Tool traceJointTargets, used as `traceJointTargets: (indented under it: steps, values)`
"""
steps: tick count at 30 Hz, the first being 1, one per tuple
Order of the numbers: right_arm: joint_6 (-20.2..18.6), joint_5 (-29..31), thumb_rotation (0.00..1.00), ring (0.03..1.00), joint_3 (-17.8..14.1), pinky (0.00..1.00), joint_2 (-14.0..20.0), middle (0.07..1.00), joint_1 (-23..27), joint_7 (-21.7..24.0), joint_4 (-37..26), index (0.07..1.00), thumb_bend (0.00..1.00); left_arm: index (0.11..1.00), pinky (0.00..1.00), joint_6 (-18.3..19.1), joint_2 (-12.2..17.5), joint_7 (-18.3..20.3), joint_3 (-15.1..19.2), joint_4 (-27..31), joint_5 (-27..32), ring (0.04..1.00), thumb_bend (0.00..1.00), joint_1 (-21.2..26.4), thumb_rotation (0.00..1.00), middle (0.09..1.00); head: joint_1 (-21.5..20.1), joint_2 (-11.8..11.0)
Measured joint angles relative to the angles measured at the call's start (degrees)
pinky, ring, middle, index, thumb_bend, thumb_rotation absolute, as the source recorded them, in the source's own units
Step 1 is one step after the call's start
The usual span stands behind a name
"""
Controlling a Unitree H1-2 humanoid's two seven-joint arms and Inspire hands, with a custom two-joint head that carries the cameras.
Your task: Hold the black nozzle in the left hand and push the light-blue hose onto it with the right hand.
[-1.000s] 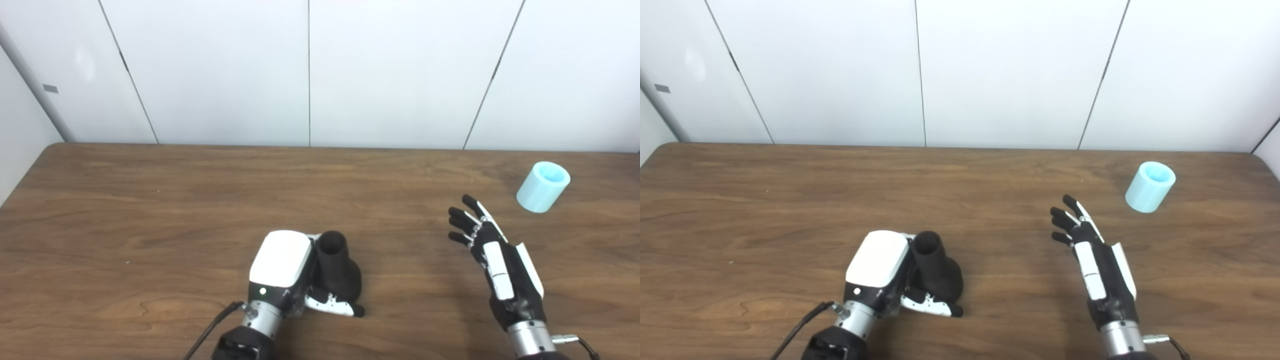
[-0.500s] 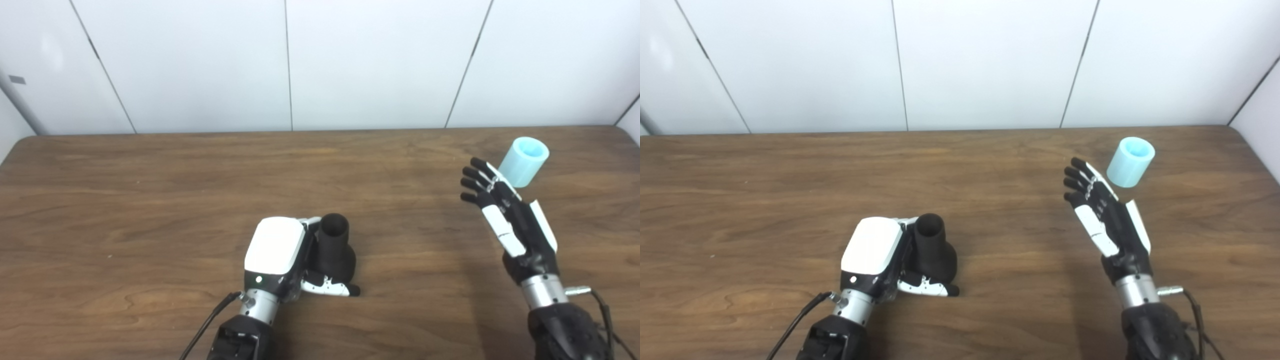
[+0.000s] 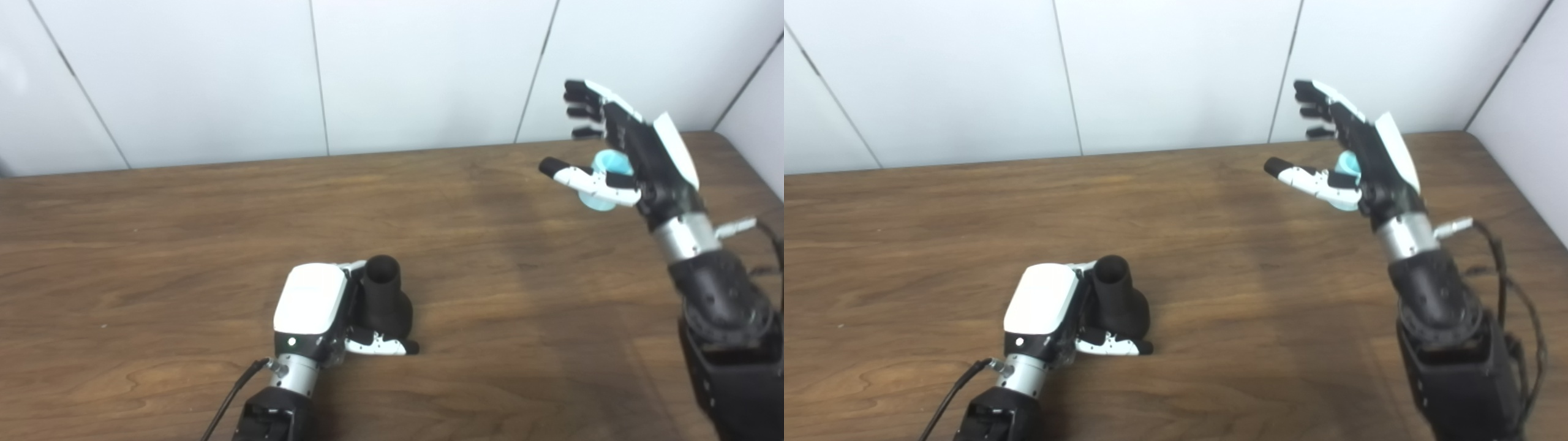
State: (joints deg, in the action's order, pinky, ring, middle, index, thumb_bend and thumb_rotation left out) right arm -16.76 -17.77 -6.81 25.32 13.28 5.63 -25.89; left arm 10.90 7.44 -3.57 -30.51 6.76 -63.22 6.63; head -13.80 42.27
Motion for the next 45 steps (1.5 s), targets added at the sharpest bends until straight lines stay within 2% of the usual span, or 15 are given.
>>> traceJointTargets:
  steps: [3, 5, 7, 10, 12, 18, 22, 24, 29, 32, 36, 38, 42, 45]
  values:
    - [-1.1, -5.7, 0.15, 0.777, 1.6, 0.66, 1.9, 0.813, 2.5, 0.2, 1.2, 0.783, 0.63, 0.502, 0.51, -0.4, 0.1, 0.0, 0.2, 0.0, 0.1, 0.525, 0.52, -0.1, 0.0, 0.443, -0.9, 0.2]
    - [-0.9, -9.3, 0.07, 0.756, 2.9, 0.65, 3.4, 0.792, 3.8, 0.3, 3.2, 0.766, 0.67, 0.5, 0.52, -0.8, 0.3, 0.0, 0.2, 0.1, 0.2, 0.531, 0.52, -0.2, 0.0, 0.449, -2.3, 0.3]
    - [-0.8, -13.4, 0.05, 0.804, 4.8, 0.7, 6.1, 0.811, 4.8, 1.7, 5.3, 0.773, 0.7, 0.499, 0.52, -1.1, 0.5, 0.0, 0.3, 0.1, 0.3, 0.531, 0.52, -0.5, 0.0, 0.451, -3.2, 0.3]
    - [-0.8, -18.0, 0.04, 0.834, 7.5, 0.73, 11.1, 0.818, 5.8, 5.2, 7.4, 0.772, 0.76, 0.498, 0.52, -1.6, 0.6, -0.3, 0.7, 0.4, 0.3, 0.532, 0.52, -1.1, 0.0, 0.454, -4.2, 0.1]
    - [-0.7, -20.3, 0.06, 0.854, 8.6, 0.77, 12.9, 0.817, 7.1, 6.8, 8.6, 0.778, 0.82, 0.499, 0.52, -2.0, 0.7, -0.3, 0.9, 0.5, 0.3, 0.529, 0.52, -1.2, 0.0, 0.444, -5.2, 0.0]
    - [-0.2, -25.3, 0.14, 0.847, 13.0, 0.78, 17.2, 0.814, 10.5, 12.3, 17.4, 0.783, 0.92, 0.499, 0.54, -2.4, 0.9, -0.2, 1.1, 0.5, 0.2, 0.538, 0.52, -1.4, 0.0, 0.45, -5.9, -0.1]
    - [2.5, -27.3, 0.2, 0.87, 15.4, 0.86, 18.3, 0.832, 12.6, 12.5, 26.6, 0.8, 0.95, 0.501, 0.54, -2.7, 1.1, -0.1, 1.2, 0.8, 0.1, 0.519, 0.52, -1.5, 0.0, 0.441, -6.2, -0.1]
    - [2.8, -27.9, 0.22, 0.883, 15.8, 0.86, 18.7, 0.84, 12.9, 12.6, 29.3, 0.807, 0.96, 0.501, 0.53, -2.7, 1.2, 0.0, 1.3, 1.0, 0.1, 0.518, 0.52, -1.5, 0.0, 0.439, -6.4, -0.1]
    - [3.4, -28.7, 0.3, 0.879, 16.0, 0.86, 19.0, 0.835, 14.0, 12.6, 32.4, 0.817, 0.96, 0.502, 0.52, -2.7, 1.4, 0.4, 1.5, 1.3, 0.1, 0.517, 0.52, -1.6, 0.0, 0.44, -6.6, -0.3]
    - [4.2, -29.5, 0.31, 0.87, 17.5, 0.86, 19.4, 0.829, 15.3, 12.7, 34.9, 0.814, 0.98, 0.502, 0.52, -2.8, 1.4, 0.4, 1.5, 1.3, 0.1, 0.516, 0.52, -1.6, 0.0, 0.438, -6.7, -0.4]
    - [5.7, -30.7, 0.33, 0.886, 19.1, 0.92, 19.4, 0.85, 16.8, 12.7, 38.2, 0.829, 0.99, 0.501, 0.53, -2.8, 1.4, 0.4, 1.5, 1.3, 0.0, 0.516, 0.52, -1.6, 0.0, 0.441, -5.9, -1.1]
    - [6.0, -30.9, 0.34, 0.885, 19.7, 0.91, 19.4, 0.85, 17.4, 12.7, 40.4, 0.83, 0.99, 0.5, 0.53, -2.9, 1.3, 0.3, 1.4, 1.3, -0.1, 0.516, 0.52, -1.6, 0.0, 0.444, -5.6, -1.4]
    - [7.3, -30.8, 0.32, 0.873, 19.7, 0.79, 19.2, 0.83, 17.5, 11.2, 43.5, 0.825, 1.0, 0.501, 0.54, -3.1, 1.3, -0.1, 1.3, 1.3, -0.2, 0.514, 0.52, -1.7, 0.0, 0.44, -5.5, -1.6]
    - [7.5, -30.6, 0.31, 0.854, 19.6, 0.84, 18.6, 0.824, 17.5, 10.1, 44.5, 0.832, 0.99, 0.502, 0.55, -3.0, 1.3, -0.1, 1.4, 1.3, -0.2, 0.52, 0.52, -1.7, 0.0, 0.441, -5.5, -1.6]
